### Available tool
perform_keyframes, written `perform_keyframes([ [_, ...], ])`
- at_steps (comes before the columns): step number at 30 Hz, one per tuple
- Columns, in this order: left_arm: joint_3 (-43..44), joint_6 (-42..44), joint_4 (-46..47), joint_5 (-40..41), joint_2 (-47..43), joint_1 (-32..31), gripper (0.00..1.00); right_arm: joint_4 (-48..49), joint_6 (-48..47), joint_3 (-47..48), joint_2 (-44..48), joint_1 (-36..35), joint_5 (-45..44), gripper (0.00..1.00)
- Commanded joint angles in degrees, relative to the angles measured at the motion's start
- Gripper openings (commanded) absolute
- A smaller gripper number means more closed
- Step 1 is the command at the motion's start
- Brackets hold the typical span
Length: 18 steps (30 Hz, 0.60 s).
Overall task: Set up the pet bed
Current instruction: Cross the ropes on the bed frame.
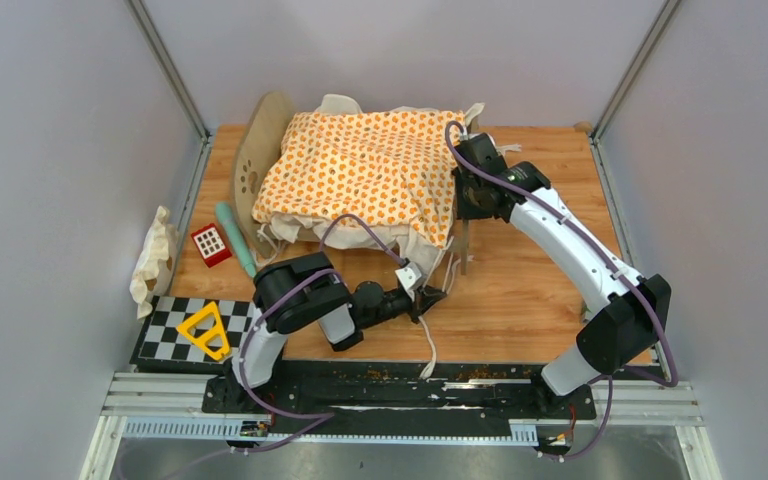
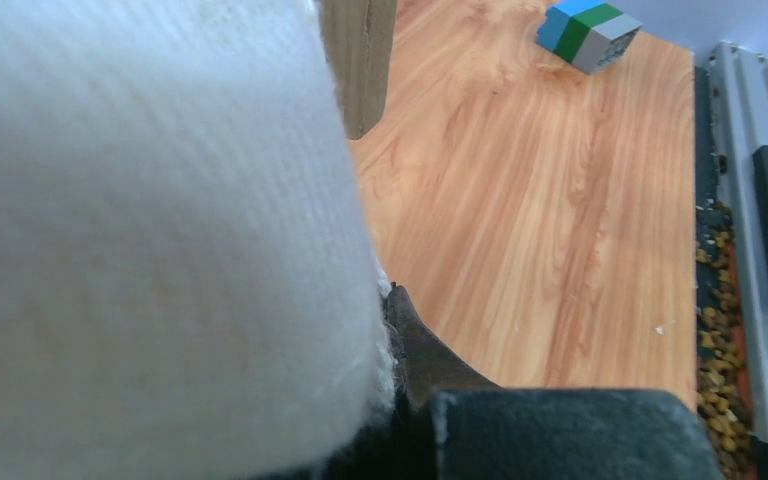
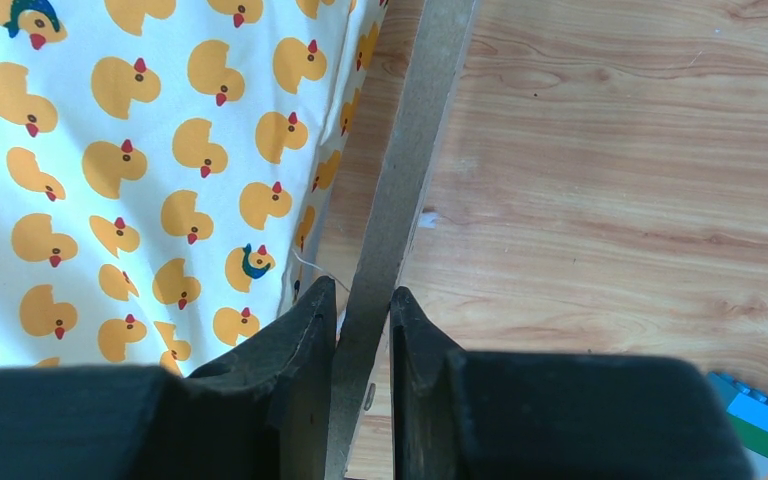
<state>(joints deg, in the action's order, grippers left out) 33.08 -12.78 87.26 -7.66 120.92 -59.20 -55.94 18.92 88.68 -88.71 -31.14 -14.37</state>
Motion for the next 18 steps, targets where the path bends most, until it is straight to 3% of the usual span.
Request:
perform_keyframes([
  [1, -3.5, -3.9, 2.6, -5.3, -4.4, -0.2, 0.00, 8.0, -3.3, 2.0, 5.3, -1.3, 3.4, 0.00],
  [7, -5.5, -5.3, -11.0, -13.7, -16.6, -0.2, 0.00, 13.4, -3.6, -4.7, 6.2, -1.3, 1.8, 0.00],
  [14, -4.5, -1.2, -41.1, -18.3, -31.5, -0.2, 0.00, 17.7, -4.4, -9.7, 6.3, -1.3, 1.5, 0.00],
  [18, -1.2, 2.8, -56.4, -19.6, -34.9, -0.2, 0.00, 20.1, -4.8, -12.5, 6.3, -1.3, 1.3, 0.00],
])
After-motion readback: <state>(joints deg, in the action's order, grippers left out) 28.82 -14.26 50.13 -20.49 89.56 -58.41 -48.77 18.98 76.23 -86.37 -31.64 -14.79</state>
